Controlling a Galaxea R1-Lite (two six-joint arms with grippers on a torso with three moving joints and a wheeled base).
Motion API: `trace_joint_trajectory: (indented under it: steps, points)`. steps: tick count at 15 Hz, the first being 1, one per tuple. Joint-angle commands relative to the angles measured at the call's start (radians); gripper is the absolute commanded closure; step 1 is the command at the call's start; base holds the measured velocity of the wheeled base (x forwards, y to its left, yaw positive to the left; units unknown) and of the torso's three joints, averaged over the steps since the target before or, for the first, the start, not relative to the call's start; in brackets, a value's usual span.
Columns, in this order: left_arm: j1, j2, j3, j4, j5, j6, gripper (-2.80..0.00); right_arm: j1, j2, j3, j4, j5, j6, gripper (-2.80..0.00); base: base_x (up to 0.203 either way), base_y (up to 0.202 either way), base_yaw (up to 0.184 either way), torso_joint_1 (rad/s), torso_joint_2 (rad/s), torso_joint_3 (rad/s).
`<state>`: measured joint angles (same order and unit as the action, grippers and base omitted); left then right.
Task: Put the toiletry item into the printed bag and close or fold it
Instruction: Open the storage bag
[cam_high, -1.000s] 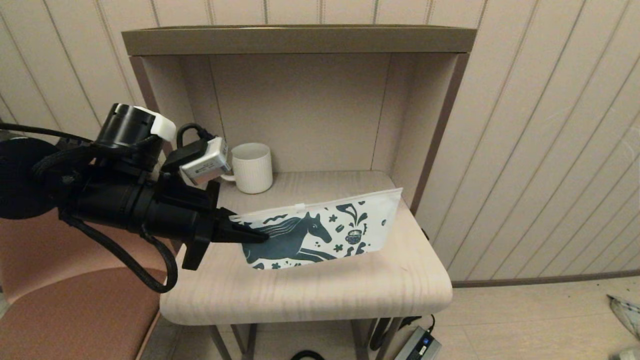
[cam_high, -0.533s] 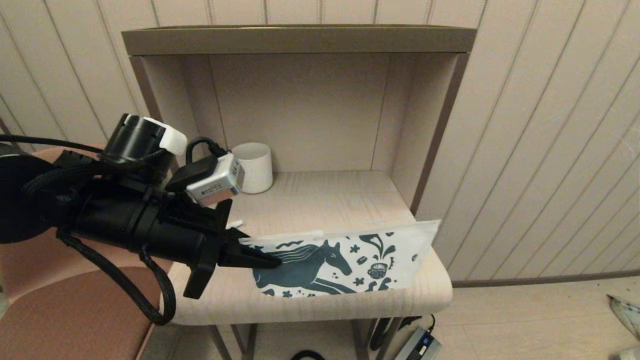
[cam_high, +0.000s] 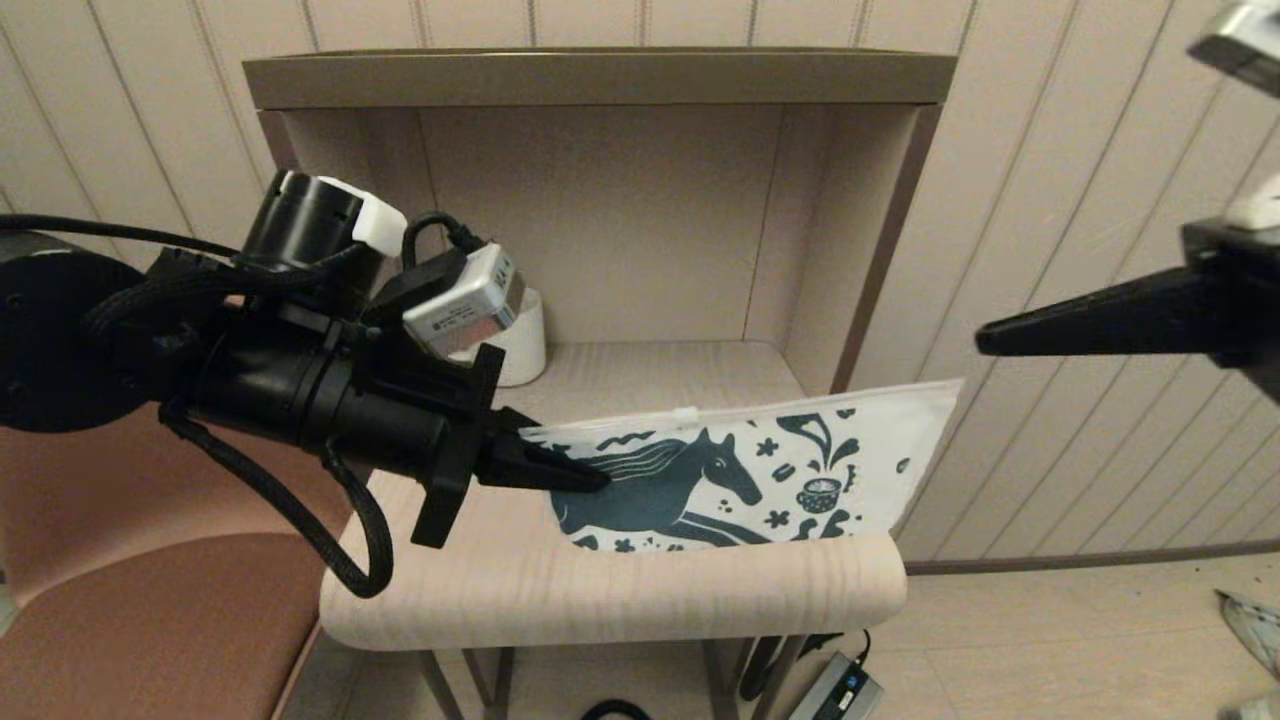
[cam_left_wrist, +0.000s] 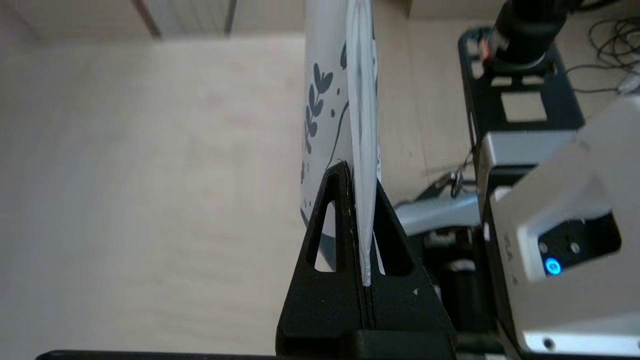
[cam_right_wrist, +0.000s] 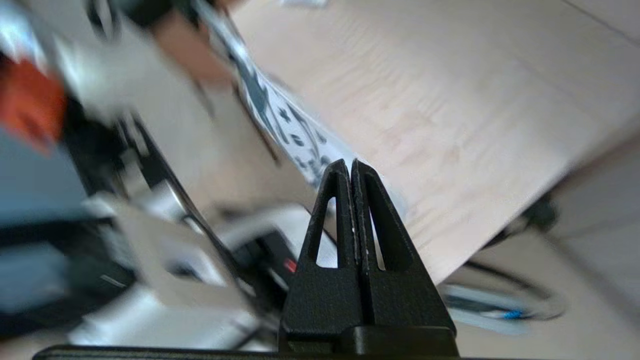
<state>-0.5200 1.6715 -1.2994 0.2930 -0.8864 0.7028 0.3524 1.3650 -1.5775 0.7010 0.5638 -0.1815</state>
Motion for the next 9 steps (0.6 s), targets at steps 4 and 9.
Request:
trace_joint_trajectory:
  steps: [4, 9]
  points:
    - [-0.002, 0.011, 0.002, 0.007, -0.026, 0.006, 0.00, 0.070, 0.192, -0.184, 0.143, 0.162, -0.234, 0.00, 0.000, 0.000, 0.000, 0.000, 0.00, 0.000]
    - [-0.002, 0.010, 0.032, 0.000, -0.062, 0.011, 0.00, 0.170, 0.282, -0.314, 0.208, 0.201, -0.274, -0.40, 0.000, 0.000, 0.000, 0.000, 0.00, 0.000]
